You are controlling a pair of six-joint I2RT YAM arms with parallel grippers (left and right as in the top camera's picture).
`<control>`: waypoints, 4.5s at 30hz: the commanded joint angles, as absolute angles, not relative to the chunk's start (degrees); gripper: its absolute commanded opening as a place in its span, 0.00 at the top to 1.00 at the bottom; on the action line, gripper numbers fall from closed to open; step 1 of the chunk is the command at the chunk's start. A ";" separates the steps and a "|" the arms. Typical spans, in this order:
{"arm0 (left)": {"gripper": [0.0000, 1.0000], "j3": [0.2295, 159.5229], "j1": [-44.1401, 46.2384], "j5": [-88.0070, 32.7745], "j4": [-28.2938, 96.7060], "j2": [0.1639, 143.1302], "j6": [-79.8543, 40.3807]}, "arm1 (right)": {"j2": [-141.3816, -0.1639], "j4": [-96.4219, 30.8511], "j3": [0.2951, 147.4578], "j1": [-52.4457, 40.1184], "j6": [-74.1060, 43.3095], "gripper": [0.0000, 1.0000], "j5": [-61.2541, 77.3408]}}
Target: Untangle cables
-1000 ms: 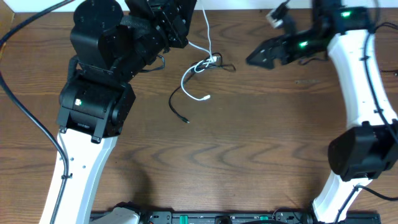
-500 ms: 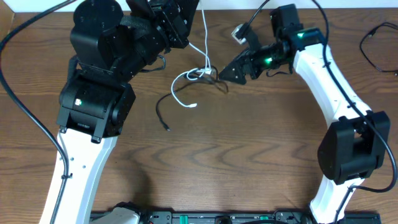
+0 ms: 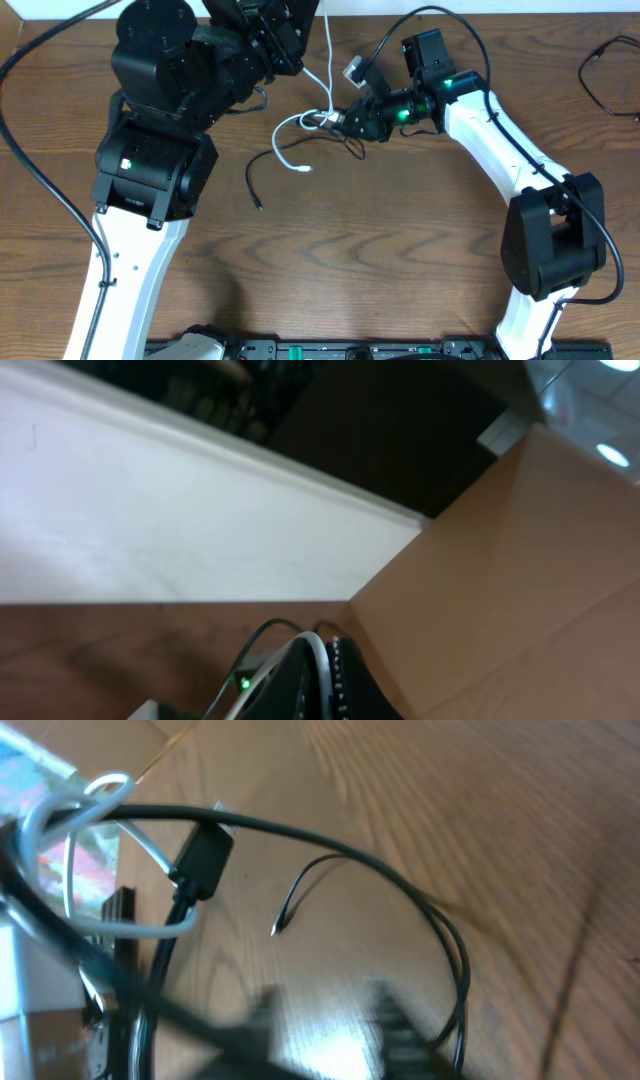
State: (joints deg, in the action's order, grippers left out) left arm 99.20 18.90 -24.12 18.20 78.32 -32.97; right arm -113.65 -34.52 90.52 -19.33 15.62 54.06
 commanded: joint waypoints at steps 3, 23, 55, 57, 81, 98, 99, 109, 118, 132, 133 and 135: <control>0.92 100.44 16.95 -25.06 13.65 76.77 -34.89 | -113.58 -34.33 89.69 -19.03 3.42 0.99 41.30; 0.93 100.42 1.17 -23.35 12.97 72.23 -35.90 | -113.58 -50.57 84.86 -16.45 -20.73 0.99 5.02; 0.92 100.38 4.58 -41.82 36.45 85.14 -19.38 | -93.93 -53.08 85.06 -14.94 -10.41 0.99 18.46; 0.93 100.40 4.58 -41.80 32.67 83.85 -20.23 | -94.89 -54.33 84.97 -15.00 -12.08 0.99 12.80; 0.93 100.40 4.51 -15.92 9.69 64.16 -28.16 | -116.99 -54.43 84.95 -14.17 -15.18 0.99 1.85; 0.93 100.40 4.54 -14.52 8.84 64.95 -34.63 | -105.60 -44.29 88.18 -15.03 8.93 0.17 45.01; 0.93 100.40 4.54 -14.52 8.71 64.93 -34.63 | -105.08 -42.48 88.18 -15.59 8.95 0.14 47.31; 0.93 100.40 4.54 -14.57 8.88 64.82 -34.63 | -110.93 -37.34 88.01 -24.60 15.33 0.14 56.82; 0.92 100.38 4.54 -16.01 10.17 65.08 -34.61 | -118.78 -25.10 88.03 -27.33 8.64 0.60 59.20; 0.93 100.38 4.54 -16.67 21.10 66.26 -34.09 | -105.75 -28.25 88.09 -19.70 -13.61 0.99 18.39; 0.93 100.38 4.54 -18.26 22.50 66.70 -33.28 | -104.75 -29.23 88.09 -19.51 -12.25 0.99 17.52; 0.92 100.38 4.60 -22.22 24.51 67.77 -31.48 | -103.24 -30.50 88.09 -19.49 -8.34 0.99 19.92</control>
